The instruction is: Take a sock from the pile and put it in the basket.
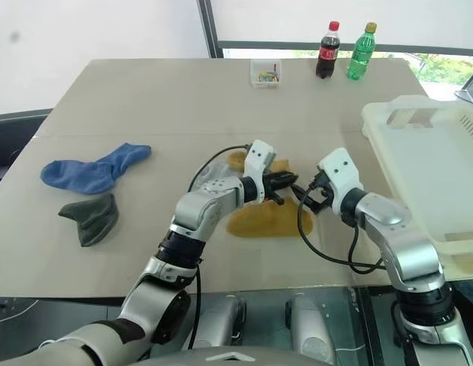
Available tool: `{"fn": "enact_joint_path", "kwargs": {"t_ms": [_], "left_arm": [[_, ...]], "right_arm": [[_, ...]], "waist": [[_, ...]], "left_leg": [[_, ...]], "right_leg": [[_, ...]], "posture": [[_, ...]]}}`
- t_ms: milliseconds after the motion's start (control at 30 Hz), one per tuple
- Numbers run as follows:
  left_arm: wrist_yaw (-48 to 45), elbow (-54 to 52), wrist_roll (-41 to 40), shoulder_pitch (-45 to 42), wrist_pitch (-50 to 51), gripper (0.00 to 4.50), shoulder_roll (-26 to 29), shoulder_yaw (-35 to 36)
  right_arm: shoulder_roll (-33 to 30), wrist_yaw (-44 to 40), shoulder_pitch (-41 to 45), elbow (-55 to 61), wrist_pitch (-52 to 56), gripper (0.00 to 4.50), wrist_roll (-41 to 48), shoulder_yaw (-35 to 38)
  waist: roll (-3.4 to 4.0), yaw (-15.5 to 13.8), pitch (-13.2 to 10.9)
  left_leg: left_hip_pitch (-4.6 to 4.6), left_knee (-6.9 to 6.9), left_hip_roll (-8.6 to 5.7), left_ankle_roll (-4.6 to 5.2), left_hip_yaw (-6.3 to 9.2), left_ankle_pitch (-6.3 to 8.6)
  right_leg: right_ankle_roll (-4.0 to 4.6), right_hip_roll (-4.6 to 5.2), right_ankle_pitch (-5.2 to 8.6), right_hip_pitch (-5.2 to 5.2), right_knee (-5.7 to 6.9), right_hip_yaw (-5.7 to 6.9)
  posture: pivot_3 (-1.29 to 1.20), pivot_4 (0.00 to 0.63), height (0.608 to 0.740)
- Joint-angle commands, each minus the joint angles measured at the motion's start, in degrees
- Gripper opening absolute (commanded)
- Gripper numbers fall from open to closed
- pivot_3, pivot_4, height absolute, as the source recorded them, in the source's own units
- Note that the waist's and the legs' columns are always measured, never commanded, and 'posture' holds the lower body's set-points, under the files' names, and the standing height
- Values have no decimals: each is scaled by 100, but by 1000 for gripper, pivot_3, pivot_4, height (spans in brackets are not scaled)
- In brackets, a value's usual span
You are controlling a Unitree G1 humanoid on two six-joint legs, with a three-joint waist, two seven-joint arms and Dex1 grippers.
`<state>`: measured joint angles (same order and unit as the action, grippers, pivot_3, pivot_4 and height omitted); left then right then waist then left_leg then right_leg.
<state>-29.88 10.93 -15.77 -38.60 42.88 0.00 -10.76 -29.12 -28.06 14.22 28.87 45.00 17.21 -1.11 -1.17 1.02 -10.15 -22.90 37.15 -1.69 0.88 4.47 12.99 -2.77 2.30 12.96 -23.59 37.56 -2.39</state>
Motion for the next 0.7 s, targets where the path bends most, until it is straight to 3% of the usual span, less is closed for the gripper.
{"fn": "enact_joint_path", "kwargs": {"t_ms": [33,133,267,433,600,633,700], "left_arm": [[-361,-401,-284,-166,127,2139,129,79],[-892,-1461,-610,112,263,2218,760,205],[-695,-2299,-770,406,412,2218,1381,764],[-60,-2534,-669,754,552,2280,1738,1332],[184,-2564,-480,1158,358,2280,2069,1292],[251,-2549,-416,1229,342,2280,2144,1274],[425,-2444,-201,1345,226,2280,2294,1236]], "right_arm": [[186,232,-23,417,378,4500,342,430],[497,449,290,267,716,4500,623,635],[685,615,782,-283,745,4500,540,418],[873,697,1297,-1338,262,3005,268,-53],[755,767,1442,-2165,-210,731,73,-514],[726,772,1456,-2237,-278,472,83,-549],[680,747,1478,-2342,-414,472,123,-612]], "waist": [[0,-4,0],[3,26,-2],[5,105,-3],[5,91,-3],[5,76,-3],[5,71,-3],[5,72,-3]], "left_leg": [[0,0,1,0,0,0],[1,2,4,0,-2,0],[4,0,19,-1,-5,0],[8,2,15,-1,-3,0],[1,-2,8,-1,3,0],[-2,-1,6,-1,7,0],[-1,-2,4,-1,6,0]], "right_leg": [[0,0,0,0,0,0],[0,-2,0,-1,0,-4],[2,-9,-1,-6,4,-10],[2,-7,-1,0,2,-7],[3,-2,-2,-5,2,-5],[3,0,-2,-6,1,-4],[3,2,-2,-6,1,-4]], "posture": [[0,150,740],[0,150,740],[0,150,740],[0,150,740],[0,150,740],[0,150,740],[0,150,740]]}}
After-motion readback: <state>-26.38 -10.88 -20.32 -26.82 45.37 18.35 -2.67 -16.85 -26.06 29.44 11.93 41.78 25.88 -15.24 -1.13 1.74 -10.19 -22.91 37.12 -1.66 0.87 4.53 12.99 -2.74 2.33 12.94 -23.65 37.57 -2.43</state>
